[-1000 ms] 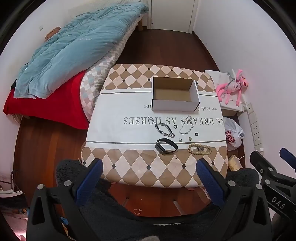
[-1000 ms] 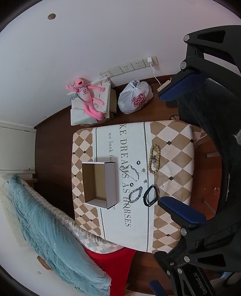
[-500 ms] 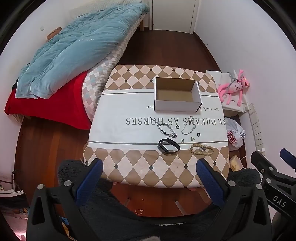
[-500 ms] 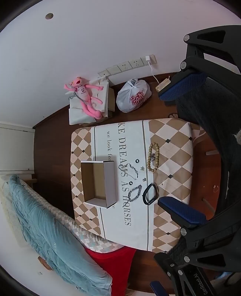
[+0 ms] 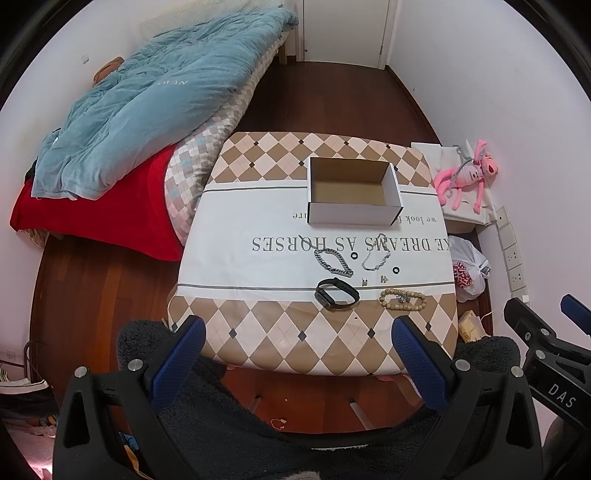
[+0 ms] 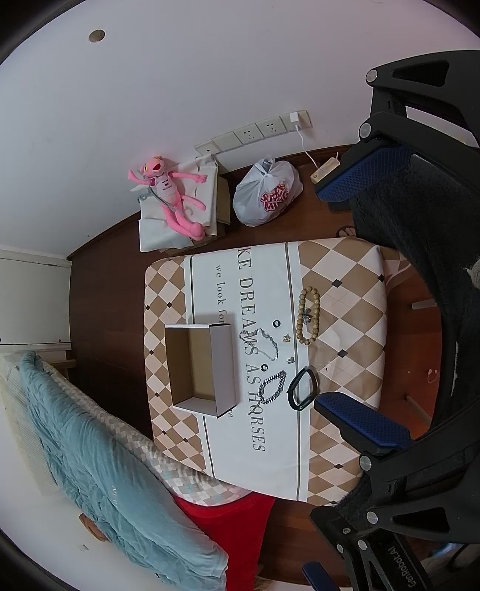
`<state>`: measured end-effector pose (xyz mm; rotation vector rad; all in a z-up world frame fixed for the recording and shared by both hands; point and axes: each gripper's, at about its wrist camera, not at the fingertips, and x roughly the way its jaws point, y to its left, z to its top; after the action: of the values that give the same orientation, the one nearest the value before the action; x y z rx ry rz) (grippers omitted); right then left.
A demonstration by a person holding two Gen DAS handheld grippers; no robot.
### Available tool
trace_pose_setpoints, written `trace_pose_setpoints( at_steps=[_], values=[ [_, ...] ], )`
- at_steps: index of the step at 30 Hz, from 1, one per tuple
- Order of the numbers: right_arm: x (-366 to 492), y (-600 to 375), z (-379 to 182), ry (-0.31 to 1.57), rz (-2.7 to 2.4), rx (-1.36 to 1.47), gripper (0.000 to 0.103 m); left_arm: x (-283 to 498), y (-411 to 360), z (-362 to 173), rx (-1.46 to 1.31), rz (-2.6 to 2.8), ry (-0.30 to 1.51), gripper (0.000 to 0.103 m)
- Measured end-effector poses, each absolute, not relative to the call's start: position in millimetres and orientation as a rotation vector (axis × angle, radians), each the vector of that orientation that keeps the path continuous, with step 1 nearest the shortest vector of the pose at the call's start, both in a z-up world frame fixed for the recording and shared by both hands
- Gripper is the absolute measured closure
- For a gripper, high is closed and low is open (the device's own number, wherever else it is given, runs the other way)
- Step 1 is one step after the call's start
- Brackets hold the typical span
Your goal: Organize jewelry
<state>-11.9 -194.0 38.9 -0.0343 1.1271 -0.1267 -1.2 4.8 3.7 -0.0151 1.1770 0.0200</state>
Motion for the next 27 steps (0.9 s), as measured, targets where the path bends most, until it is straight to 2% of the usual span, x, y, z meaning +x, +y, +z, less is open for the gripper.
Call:
trace_pose_setpoints(
  at_steps=[27],
  values=[
    [-12.1,-195.2,43.6,1.123,-0.125,-0.033,0.0,1.6,1.1,7.9,-0.015,0.017,1.175,0.0]
  ],
)
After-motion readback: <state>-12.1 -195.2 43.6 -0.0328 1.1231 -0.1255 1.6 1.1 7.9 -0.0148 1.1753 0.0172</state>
